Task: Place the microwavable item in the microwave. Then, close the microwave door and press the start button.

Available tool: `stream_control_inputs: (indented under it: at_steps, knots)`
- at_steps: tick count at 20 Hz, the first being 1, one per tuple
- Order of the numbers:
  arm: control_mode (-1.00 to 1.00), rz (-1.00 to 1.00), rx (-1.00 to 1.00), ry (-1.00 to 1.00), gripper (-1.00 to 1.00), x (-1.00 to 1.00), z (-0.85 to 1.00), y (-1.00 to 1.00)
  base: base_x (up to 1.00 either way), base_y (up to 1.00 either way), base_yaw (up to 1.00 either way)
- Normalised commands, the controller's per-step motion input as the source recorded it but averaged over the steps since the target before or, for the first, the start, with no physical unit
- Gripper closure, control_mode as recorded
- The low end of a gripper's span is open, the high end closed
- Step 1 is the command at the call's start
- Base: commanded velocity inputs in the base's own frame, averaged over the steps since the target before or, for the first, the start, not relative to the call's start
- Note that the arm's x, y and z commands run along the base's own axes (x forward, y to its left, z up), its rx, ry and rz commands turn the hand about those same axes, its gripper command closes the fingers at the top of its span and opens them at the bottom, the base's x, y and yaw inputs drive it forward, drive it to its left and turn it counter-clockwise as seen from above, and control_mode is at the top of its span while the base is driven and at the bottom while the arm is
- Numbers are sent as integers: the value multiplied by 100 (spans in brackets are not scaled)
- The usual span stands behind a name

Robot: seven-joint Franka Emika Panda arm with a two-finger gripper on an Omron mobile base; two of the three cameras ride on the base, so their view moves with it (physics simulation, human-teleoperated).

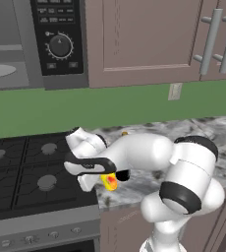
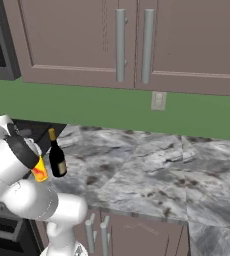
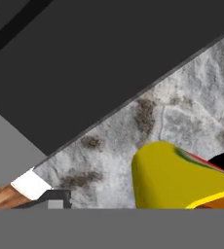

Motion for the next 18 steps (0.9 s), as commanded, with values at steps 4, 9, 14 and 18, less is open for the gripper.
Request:
stream_control_inputs:
  at_steps: [4,9,14,18]
  knots:
    - [-100,8,0,0,100,-20,0,-30,0,0,0]
    - [-100,9,1,-1,100,-15,0,-32,0,0,0]
    - [-100,8,1,-5,100,-22,3,-7,0,0,0]
    - [-100,17,0,-6,100,-34,52,5,0,0,0]
